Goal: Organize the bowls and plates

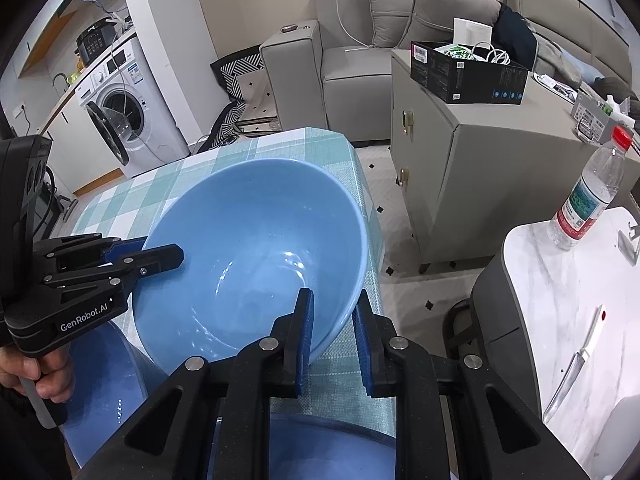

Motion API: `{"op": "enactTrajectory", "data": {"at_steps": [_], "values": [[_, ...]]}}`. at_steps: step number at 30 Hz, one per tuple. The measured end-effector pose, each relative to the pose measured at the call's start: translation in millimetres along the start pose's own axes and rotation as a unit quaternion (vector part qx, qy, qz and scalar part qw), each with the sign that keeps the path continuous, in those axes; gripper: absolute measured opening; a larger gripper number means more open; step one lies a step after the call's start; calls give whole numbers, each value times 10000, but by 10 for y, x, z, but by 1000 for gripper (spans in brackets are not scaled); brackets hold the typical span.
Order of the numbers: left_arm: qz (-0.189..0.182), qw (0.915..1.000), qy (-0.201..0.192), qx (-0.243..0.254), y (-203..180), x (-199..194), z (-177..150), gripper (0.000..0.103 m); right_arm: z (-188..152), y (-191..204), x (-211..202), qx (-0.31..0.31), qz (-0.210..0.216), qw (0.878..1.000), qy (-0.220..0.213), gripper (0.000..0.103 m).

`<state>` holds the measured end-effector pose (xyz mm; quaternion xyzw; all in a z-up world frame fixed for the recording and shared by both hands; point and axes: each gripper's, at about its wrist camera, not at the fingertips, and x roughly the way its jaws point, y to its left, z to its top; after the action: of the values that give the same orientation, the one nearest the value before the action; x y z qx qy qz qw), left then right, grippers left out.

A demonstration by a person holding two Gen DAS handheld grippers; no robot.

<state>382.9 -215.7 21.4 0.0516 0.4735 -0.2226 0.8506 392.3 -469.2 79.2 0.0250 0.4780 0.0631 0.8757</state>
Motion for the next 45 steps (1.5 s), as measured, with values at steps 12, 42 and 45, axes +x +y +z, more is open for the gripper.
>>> {"op": "enactTrajectory", "data": {"at_steps": [12, 42, 45], "values": [[-48, 9996, -291, -7, -17, -224, 31, 18, -13, 43, -212, -38, -28, 9995, -302, 20], [132, 9961, -872, -45, -131, -935, -197, 18, -141, 303, -999, -284, 51, 9944, -1017, 20], [170, 9959, -890, -37, -137, -987, -244, 18, -166, 330, -1048, -314, 68, 9939, -1058, 20]]}}
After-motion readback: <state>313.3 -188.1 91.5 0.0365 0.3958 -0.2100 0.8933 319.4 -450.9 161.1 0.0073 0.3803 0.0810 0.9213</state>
